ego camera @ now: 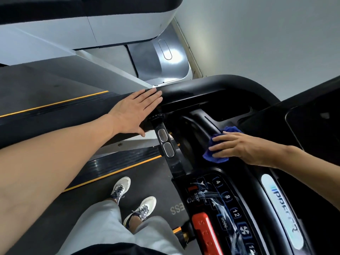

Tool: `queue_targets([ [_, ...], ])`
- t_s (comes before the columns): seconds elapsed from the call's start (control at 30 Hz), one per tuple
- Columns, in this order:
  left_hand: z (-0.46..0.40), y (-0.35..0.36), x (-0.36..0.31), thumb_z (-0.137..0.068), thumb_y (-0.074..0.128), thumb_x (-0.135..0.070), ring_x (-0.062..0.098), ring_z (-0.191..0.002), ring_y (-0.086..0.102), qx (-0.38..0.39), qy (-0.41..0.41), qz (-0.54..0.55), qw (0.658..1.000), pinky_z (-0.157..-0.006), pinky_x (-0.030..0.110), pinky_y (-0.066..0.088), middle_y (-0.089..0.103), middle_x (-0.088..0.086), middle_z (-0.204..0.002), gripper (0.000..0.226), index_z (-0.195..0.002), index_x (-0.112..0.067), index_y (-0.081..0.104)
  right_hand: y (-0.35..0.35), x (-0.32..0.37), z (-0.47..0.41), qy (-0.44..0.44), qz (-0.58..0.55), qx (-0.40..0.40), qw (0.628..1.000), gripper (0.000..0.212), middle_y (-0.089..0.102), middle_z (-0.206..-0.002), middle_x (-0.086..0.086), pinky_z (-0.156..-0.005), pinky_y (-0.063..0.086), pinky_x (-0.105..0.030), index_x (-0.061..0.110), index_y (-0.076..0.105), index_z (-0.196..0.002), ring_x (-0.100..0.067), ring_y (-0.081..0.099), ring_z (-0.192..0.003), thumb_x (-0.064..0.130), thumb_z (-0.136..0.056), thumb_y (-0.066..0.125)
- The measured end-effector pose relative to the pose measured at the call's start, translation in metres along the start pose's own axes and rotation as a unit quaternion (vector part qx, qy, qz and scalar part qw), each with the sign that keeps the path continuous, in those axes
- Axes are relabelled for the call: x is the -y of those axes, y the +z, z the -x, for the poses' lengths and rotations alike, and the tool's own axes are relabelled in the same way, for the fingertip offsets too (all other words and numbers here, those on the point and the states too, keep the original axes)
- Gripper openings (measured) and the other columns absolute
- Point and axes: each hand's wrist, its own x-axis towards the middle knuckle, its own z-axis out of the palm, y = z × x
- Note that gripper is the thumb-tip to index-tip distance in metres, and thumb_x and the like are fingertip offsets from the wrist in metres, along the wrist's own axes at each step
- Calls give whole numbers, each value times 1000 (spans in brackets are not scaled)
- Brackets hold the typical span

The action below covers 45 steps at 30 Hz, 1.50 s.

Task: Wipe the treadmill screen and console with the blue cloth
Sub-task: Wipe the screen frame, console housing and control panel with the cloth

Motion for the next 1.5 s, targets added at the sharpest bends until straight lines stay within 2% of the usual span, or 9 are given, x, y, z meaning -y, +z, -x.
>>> queue_targets([
  [0.13,0,-6,1,-64,61,-90,28,-154,-21,5,13,6,1000,-128,44,-3,-23,11,-166,148,-158,-9,-20,-12,-9,-18,148,-17,-145,978,56,64,-135,-8,-108,44,-57,12,70,-126,-37,52,-133,-10,-81,47],
  [0.23,2,-8,3,-65,71,-80,27,-154,-21,5,27,3,1000,-127,42,-6,-24,11,-166,148,-158,-8,-19,-17,18,-65,272,-75,-272,920,40,65,-132,-18,-112,40,-47,4,68,-127,-42,55,-128,-7,-89,61],
  [0.33,4,-8,3,-71,78,-67,30,-155,-17,-1,31,-8,999,-127,43,-5,-22,12,-167,144,-157,-8,-20,-6,73,-133,336,-133,-355,862,37,65,-127,-24,-109,38,-43,-1,69,-123,-46,59,-119,3,-88,55],
  [0.47,4,-6,4,-79,75,-54,32,-156,-14,-15,39,-19,999,-127,45,0,-19,15,-168,130,-159,-5,-15,13,125,-203,456,-190,-333,803,52,57,-140,-23,-114,37,-51,2,62,-132,-45,49,-132,18,-90,36],
  [0.57,6,-4,6,-89,64,-39,32,-156,-13,-30,47,-21,998,-127,45,2,-17,16,-168,110,-159,-4,-13,16,151,-249,492,-142,-285,810,56,46,-150,-22,-118,24,-57,0,53,-141,-45,36,-143,2,-85,53],
  [0.7,3,-1,18,-90,66,-43,30,-156,-15,-27,85,-14,996,-128,44,3,-19,15,-167,113,-159,-6,-15,15,164,-286,542,-57,-246,801,55,43,-154,-18,-121,22,-58,2,54,-140,-39,32,-147,8,-86,65],
  [0.9,3,6,31,-86,68,-51,31,-156,-11,-60,117,2,991,-127,44,-4,-12,16,-168,117,-160,-6,-10,37,197,-245,560,-43,-231,795,73,39,-157,-17,-118,29,-56,3,44,-149,-38,32,-148,2,-78,61],
  [1.17,0,12,31,-94,59,-44,33,-156,-11,-81,118,2,990,-127,45,5,-13,19,-168,106,-159,-3,-13,5,156,-308,617,-50,-255,743,57,49,-149,-20,-119,31,-53,-1,52,-141,-37,41,-143,6,-85,58],
  [1.5,-1,15,30,-92,62,-46,33,-156,-12,-74,124,10,989,-127,47,4,-14,18,-168,109,-159,-4,-14,22,180,-283,659,-36,-261,704,57,50,-146,-23,-113,37,-56,-5,51,-140,-41,47,-137,-3,-83,46],
])
